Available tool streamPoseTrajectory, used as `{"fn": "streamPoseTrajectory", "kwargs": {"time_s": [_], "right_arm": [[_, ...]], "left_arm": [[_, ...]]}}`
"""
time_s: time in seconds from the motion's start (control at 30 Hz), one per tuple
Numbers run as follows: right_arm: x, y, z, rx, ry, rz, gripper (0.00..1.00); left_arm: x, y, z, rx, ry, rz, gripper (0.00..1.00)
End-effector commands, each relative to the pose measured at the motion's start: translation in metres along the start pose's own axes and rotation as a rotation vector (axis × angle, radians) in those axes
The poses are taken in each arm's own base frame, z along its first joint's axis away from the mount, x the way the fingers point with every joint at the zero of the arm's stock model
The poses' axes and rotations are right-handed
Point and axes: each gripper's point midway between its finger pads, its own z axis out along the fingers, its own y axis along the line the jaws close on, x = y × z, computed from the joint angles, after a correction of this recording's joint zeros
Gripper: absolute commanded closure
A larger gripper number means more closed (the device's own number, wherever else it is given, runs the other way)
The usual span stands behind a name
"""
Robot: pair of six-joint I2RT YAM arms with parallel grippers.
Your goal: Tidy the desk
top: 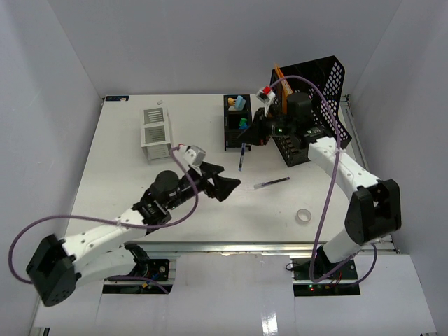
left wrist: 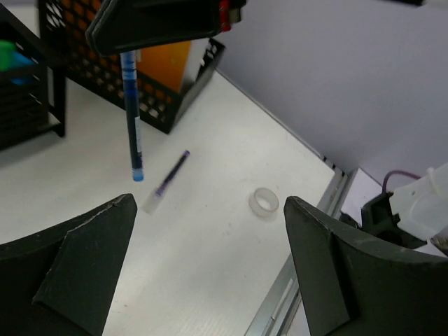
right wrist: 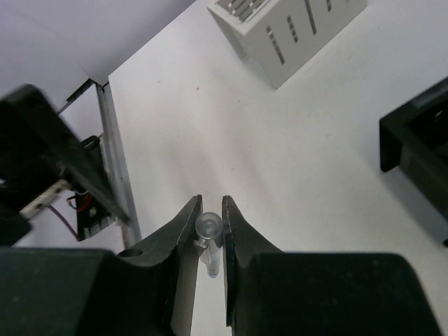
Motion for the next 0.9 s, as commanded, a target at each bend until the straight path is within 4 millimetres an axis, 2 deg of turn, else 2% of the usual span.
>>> {"fn": "streamPoseTrajectory", "kwargs": {"time_s": [0.0, 0.1, 0.17, 0.33, 0.4, 0.5, 0.63, 0.73, 0.8, 0.87], "right_arm": [[-0.030, -0.015, 0.034, 0.005, 0.012, -0.129, 0.92], [-0.042, -0.022, 0.076, -0.023, 0.044, -0.162, 0.92], [-0.054, -0.022, 0.099, -0.041, 0.041, -0.200, 0.92], [-0.098, -0.014, 0.163, -0.060, -0.040, -0.316, 0.92], [-0.106, -0.006, 0.183, -0.052, -0.087, -0.360, 0.92], [-0.111, 0.003, 0.204, -0.051, -0.150, -0.401, 0.92], [-0.132, 0.029, 0.227, -0.073, -0.273, -0.439, 0.92], [-0.139, 0.031, 0.242, -0.052, -0.332, -0.447, 0.92], [-0.153, 0.039, 0.247, -0.036, -0.390, -0.468, 0.92], [-0.155, 0.035, 0.254, -0.010, -0.417, -0.475, 0.92]], "left_arm": [[-0.031, 0.025, -0.041, -0.211, -0.046, 0.083, 0.02], [-0.047, 0.027, -0.064, -0.272, -0.079, 0.078, 0.02], [-0.050, 0.031, -0.076, -0.313, -0.089, 0.054, 0.02], [-0.067, 0.035, -0.103, -0.373, -0.176, 0.005, 0.02], [-0.070, 0.038, -0.112, -0.400, -0.194, -0.008, 0.02], [-0.080, 0.039, -0.125, -0.430, -0.240, -0.027, 0.02], [-0.083, 0.041, -0.138, -0.451, -0.269, -0.056, 0.02], [-0.084, 0.042, -0.144, -0.461, -0.276, -0.068, 0.02], [-0.083, 0.042, -0.146, -0.467, -0.275, -0.076, 0.02], [-0.081, 0.044, -0.148, -0.474, -0.271, -0.081, 0.02]]}}
